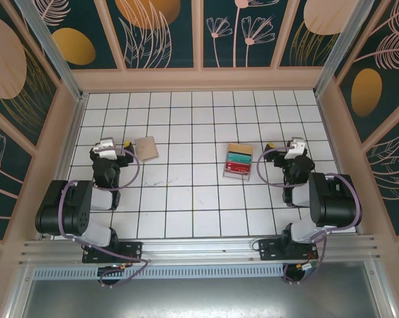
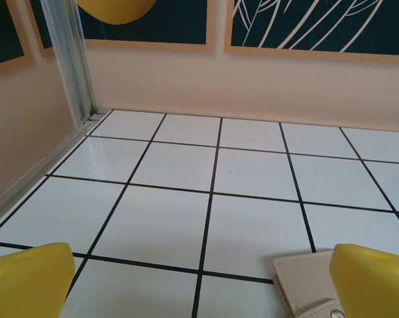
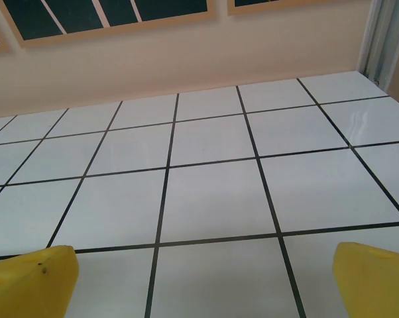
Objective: Take the credit cards out of the card holder
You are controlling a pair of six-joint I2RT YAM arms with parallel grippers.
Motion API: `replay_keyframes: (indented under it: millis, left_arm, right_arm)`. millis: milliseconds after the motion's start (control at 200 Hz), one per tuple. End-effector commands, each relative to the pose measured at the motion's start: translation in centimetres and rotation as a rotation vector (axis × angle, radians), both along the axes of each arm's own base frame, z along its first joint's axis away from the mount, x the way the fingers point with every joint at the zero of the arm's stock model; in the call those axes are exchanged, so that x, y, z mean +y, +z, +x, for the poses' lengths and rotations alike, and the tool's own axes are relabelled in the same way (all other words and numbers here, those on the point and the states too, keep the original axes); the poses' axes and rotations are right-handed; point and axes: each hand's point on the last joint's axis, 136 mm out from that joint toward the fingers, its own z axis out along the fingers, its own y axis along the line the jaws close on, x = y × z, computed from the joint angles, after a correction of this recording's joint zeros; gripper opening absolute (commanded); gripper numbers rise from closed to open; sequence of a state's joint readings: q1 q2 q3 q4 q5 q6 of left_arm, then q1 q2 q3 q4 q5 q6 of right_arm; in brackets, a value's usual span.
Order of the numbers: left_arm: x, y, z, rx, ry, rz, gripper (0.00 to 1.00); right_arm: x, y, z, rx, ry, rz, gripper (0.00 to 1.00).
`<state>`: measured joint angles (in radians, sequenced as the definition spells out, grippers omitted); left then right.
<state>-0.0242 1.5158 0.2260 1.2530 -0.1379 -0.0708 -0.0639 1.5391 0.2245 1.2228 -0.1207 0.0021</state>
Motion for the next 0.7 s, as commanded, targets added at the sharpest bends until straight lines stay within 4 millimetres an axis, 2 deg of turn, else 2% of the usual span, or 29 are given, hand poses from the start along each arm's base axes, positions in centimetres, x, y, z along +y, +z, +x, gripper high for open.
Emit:
replay_keyframes:
  millis: [0, 696]
  left_arm:
    - [-0.03, 0.72, 0.18, -0.028, -0.009, 0.01, 0.99]
    - [0.03, 0.66, 0.31, -0.023, -0.006, 0.006, 0.99]
  right_arm:
    - [0.09, 0.86, 0.46, -0.026, -0.002, 0.004, 0.99]
    - [0.03, 0.88, 0.46, -0.026, -0.004, 0.005, 0.99]
